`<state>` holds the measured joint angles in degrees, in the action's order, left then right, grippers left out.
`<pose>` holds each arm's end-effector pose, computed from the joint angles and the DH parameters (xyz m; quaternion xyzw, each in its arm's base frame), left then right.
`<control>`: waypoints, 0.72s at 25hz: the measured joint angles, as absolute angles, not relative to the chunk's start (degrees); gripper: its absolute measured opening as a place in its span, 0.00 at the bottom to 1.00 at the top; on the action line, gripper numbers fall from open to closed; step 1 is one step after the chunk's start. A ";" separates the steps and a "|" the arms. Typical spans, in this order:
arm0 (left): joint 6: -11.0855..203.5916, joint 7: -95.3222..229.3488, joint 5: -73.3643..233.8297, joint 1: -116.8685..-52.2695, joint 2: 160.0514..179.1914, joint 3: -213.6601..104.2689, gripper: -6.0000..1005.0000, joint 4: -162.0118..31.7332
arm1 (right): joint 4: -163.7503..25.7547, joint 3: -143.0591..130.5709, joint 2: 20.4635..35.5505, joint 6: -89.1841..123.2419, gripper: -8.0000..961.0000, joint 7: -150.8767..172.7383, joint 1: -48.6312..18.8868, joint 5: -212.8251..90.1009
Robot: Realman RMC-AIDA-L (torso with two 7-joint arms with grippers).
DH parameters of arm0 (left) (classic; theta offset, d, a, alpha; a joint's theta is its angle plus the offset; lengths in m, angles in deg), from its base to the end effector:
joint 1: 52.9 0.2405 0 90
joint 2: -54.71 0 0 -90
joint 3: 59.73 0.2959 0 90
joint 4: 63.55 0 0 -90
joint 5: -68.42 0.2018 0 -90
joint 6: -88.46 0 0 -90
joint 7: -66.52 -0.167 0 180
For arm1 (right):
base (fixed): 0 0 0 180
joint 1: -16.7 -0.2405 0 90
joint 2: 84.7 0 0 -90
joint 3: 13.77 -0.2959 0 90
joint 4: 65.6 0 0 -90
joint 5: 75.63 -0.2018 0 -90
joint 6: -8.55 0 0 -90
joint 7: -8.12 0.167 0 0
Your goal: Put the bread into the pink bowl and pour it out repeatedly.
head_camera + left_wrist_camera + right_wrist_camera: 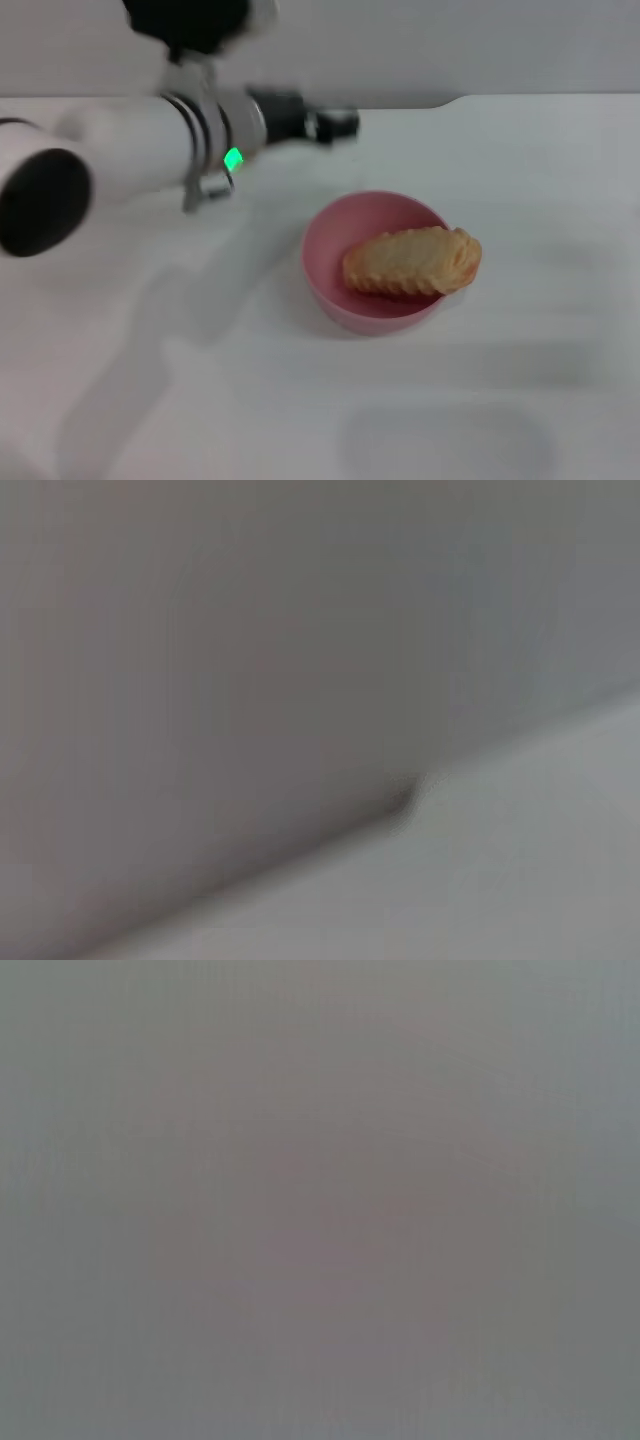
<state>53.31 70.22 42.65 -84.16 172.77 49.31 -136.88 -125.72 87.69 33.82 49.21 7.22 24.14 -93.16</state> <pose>-0.1641 0.4146 -0.1044 -0.8702 -0.3323 -0.0759 0.3557 0.3491 0.2936 0.0335 -0.6344 0.2432 0.2710 0.6819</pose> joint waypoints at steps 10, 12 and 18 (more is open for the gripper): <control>85.15 56.04 42.67 -72.71 172.62 41.22 0.80 -142.20 | -127.16 88.97 34.35 47.11 0.81 9.62 24.41 -92.67; 94.77 55.14 42.67 -69.67 172.60 41.53 0.80 -138.45 | -126.73 88.99 34.32 46.99 0.81 11.96 24.30 -92.73; 110.15 56.07 42.15 -67.14 172.69 41.68 0.80 -123.89 | -120.86 89.37 34.23 49.25 0.81 12.55 22.19 -91.59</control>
